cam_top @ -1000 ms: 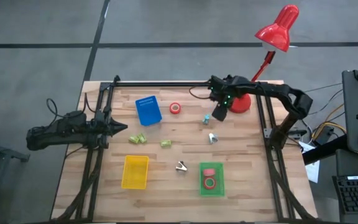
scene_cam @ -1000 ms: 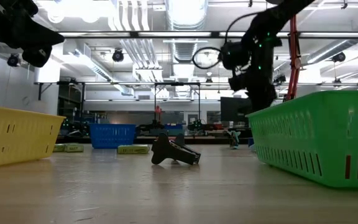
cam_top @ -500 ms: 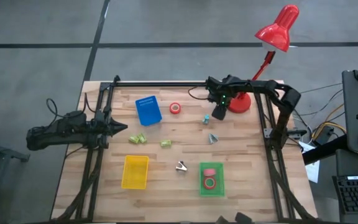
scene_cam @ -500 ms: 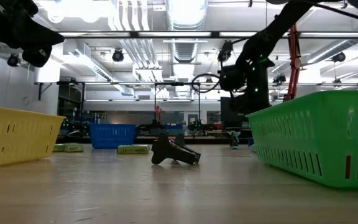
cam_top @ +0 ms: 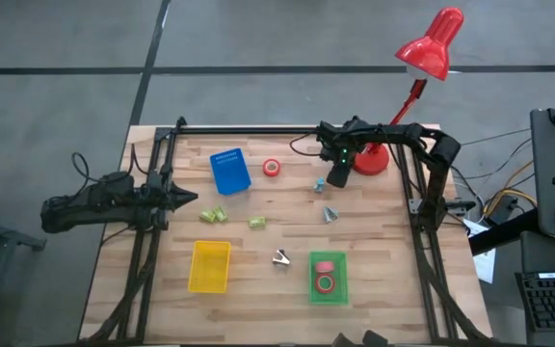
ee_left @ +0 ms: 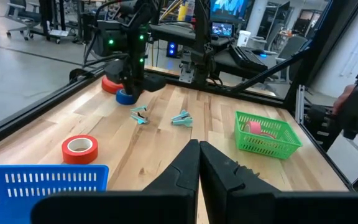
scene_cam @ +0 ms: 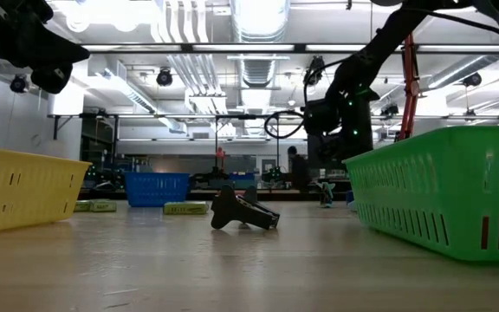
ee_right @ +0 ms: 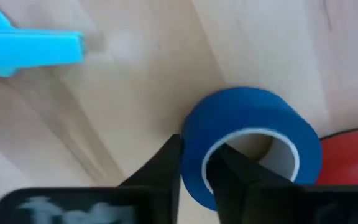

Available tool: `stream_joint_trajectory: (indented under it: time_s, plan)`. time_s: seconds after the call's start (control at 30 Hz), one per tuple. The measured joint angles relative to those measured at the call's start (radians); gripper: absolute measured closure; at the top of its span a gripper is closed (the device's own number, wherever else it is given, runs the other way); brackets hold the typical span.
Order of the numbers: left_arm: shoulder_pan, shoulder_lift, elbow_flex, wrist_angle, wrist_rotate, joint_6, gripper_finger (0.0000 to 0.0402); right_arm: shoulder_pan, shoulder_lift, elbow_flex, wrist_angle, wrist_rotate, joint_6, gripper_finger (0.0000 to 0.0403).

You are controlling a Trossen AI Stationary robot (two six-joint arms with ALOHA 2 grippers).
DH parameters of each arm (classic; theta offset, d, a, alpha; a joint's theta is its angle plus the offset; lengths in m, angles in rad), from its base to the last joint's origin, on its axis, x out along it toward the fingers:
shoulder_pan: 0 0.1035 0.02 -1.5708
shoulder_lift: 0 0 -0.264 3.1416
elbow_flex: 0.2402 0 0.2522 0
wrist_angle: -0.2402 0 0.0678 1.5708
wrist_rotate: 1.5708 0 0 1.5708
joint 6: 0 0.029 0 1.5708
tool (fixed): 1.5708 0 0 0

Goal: Pick and place Stapler, Stapler remover, tape
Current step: Put the blue electrical tape into the green bin

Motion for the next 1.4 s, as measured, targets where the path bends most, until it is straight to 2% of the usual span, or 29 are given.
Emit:
stream_joint_trajectory:
  time_s: [0.1, 0.23, 0.43, 0.63, 0.8, 0.93, 1.07, 1.2, 1.4]
  plan:
    - [0.0, 0.0, 0.0, 0.0, 0.0, 0.0, 0.0387, -0.001, 0.0, 0.015, -0.046, -0.038, 0.014, 0.0371]
    - [0.0, 0.0, 0.0, 0.0, 0.0, 0.0, 0.0387, 0.01, -0.012, 0.058, -0.132, -0.054, 0.052, 0.0371]
    - [0.0, 0.0, 0.0, 0.0, 0.0, 0.0, 0.0387, 0.063, -0.079, 0.121, -0.241, -0.192, 0.176, 0.0361]
    - [0.0, 0.0, 0.0, 0.0, 0.0, 0.0, 0.0387, 0.22, -0.209, 0.142, -0.29, -0.41, 0.331, 0.0364]
    - [0.0, 0.0, 0.0, 0.0, 0.0, 0.0, 0.0387, 0.438, -0.329, 0.142, -0.284, -0.539, 0.513, 0.0361]
    - [0.0, 0.0, 0.0, 0.0, 0.0, 0.0, 0.0387, 0.637, -0.386, 0.143, -0.198, -0.571, 0.758, 0.0361]
    - [0.0, 0.0, 0.0, 0.0, 0.0, 0.0, 0.0387, 0.794, -0.377, 0.143, -0.04, -0.552, 0.983, 0.0361]
    - [0.0, 0.0, 0.0, 0.0, 0.0, 0.0, 0.0387, 0.891, -0.328, 0.143, 0.096, -0.529, 1.152, 0.0361]
    - [0.0, 0.0, 0.0, -0.001, 0.0, 0.0, 0.0387, 0.978, -0.244, 0.143, 0.272, -0.565, 1.265, 0.036]
